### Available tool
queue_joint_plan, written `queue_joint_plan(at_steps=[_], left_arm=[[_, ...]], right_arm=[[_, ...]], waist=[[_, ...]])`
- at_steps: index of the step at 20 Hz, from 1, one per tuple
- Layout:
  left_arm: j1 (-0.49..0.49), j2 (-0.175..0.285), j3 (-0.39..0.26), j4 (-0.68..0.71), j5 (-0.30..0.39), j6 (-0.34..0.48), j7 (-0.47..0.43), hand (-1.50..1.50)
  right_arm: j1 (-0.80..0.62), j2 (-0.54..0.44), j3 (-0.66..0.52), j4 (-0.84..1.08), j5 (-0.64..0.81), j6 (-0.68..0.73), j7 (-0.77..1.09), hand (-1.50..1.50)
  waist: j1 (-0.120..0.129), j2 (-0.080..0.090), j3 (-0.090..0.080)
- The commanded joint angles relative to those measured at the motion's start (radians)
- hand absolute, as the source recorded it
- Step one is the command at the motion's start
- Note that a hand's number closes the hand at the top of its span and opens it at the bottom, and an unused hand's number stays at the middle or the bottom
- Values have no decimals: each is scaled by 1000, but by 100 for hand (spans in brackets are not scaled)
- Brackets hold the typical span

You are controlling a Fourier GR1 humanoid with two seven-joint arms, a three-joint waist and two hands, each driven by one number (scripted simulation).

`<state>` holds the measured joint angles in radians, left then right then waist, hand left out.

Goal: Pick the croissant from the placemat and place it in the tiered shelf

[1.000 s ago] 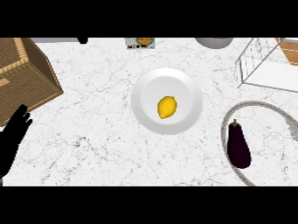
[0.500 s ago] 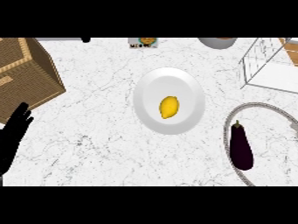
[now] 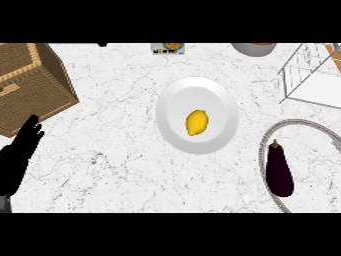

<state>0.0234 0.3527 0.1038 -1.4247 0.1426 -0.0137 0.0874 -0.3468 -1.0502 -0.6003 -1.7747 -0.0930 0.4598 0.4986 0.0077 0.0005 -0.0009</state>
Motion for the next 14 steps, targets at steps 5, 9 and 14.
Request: queue_joint_plan(at_steps=[5,9,14], left_arm=[[-69,-26,1,78,-40,4,-16,0],[-48,-20,9,-19,-25,-1,61,0],[-64,-42,8,80,-55,-17,-28,0]], right_arm=[[-132,-139,97,251,121,20,-118,150],[-251,-133,193,369,183,-48,-149,150],[-294,-63,307,439,331,-161,-216,150]], waist=[[8,5,0],[19,5,0],[14,6,0]])
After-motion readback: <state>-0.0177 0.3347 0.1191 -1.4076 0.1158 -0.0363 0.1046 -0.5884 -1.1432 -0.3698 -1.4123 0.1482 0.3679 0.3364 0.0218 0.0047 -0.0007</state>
